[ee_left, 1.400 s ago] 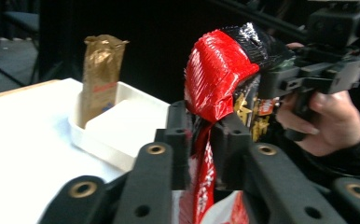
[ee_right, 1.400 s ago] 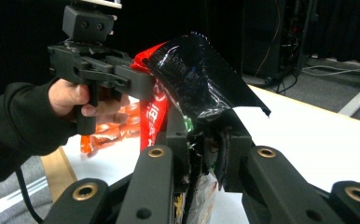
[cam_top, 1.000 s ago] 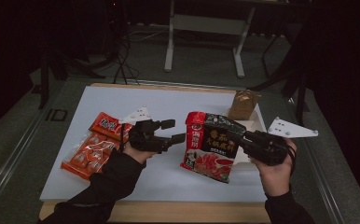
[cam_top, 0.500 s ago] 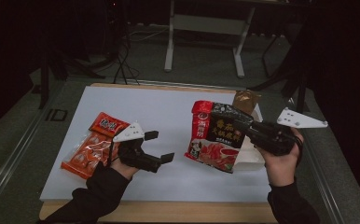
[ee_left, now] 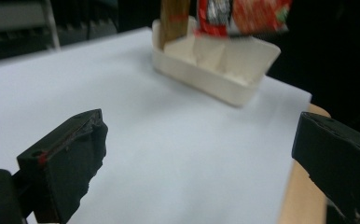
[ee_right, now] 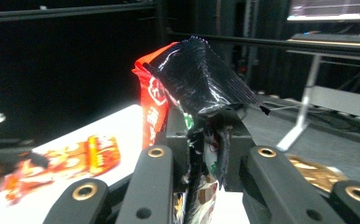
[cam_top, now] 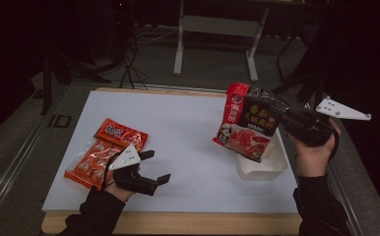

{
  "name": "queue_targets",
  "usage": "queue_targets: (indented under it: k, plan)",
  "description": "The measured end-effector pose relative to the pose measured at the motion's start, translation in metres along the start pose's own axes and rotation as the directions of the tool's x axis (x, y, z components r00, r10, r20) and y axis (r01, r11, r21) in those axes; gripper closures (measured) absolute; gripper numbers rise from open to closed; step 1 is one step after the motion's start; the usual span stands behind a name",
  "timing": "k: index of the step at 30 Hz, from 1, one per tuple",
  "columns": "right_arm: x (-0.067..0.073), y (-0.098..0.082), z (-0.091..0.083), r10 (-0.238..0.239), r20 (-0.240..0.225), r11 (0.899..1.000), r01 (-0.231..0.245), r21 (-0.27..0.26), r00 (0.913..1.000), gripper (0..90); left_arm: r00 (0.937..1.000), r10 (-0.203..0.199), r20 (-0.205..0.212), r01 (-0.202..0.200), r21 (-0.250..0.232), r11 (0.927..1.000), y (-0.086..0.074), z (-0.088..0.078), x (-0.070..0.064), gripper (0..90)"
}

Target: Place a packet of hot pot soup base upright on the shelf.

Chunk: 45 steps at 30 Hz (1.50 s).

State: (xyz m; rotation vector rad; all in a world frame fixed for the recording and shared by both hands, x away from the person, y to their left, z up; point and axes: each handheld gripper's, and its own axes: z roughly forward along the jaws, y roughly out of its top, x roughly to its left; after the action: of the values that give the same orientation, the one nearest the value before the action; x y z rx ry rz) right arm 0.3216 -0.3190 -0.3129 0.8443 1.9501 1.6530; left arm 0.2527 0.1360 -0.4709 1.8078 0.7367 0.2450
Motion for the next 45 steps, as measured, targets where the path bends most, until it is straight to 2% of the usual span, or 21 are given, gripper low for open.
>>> queue_targets:
  k: [9,10,15,19,24,26,34,38,42,45]
  plan:
    - [-0.035,-0.001,0.004,0.005,0.102,1.0,-0.007,0.016,0.9947,77.8,0.9996,-0.02,-0.018,0.02,-0.005,0.9998,-0.021,-0.004,0.001,1.3]
    - [-0.039,-0.002,0.005,0.014,0.107,1.0,-0.016,0.014,0.9942,77.7,0.9995,-0.016,-0.026,0.017,0.003,0.9999,-0.023,-0.003,0.001,1.3]
    - [-0.054,-0.006,0.009,0.041,0.135,0.999,-0.043,0.018,0.99,77.8,0.9999,0.004,-0.011,-0.003,0.029,0.9996,-0.029,0.001,0.001,1.3]
    - [-0.063,-0.009,0.014,0.05,0.163,0.998,-0.057,0.036,0.9854,77.8,0.9999,-0.012,-0.01,0.013,0.032,0.9994,-0.033,0.002,0.003,1.3]
    - [-0.073,-0.016,0.015,0.044,0.173,0.998,-0.051,0.035,0.984,77.8,0.9997,-0.022,-0.003,0.023,0.032,0.9992,-0.035,0.003,0.003,1.3]
    - [-0.077,-0.018,0.015,0.045,0.17,0.998,-0.051,0.036,0.9845,77.7,0.9998,-0.016,-0.013,0.016,0.035,0.9993,-0.036,0.003,0.003,1.3]
    - [-0.09,-0.029,0.016,0.06,0.194,0.995,-0.075,0.07,0.9792,77.6,0.9998,-0.021,-0.003,0.022,0.043,0.9989,-0.039,0.005,0.003,1.3]
    - [-0.095,-0.034,0.02,0.048,0.191,0.994,-0.067,0.091,0.9804,77.4,0.9998,-0.019,-0.011,0.019,0.038,0.9991,-0.039,0.004,0.004,1.3]
    - [-0.097,-0.037,0.025,0.036,0.205,0.992,-0.06,0.108,0.978,77.1,0.9997,-0.024,-0.008,0.025,0.045,0.9987,-0.04,0.004,0.005,1.3]
    - [-0.098,-0.04,0.031,0.01,0.202,0.991,-0.036,0.127,0.9793,77.0,0.9995,-0.031,-0.004,0.031,0.047,0.9984,-0.041,0.005,0.005,1.3]
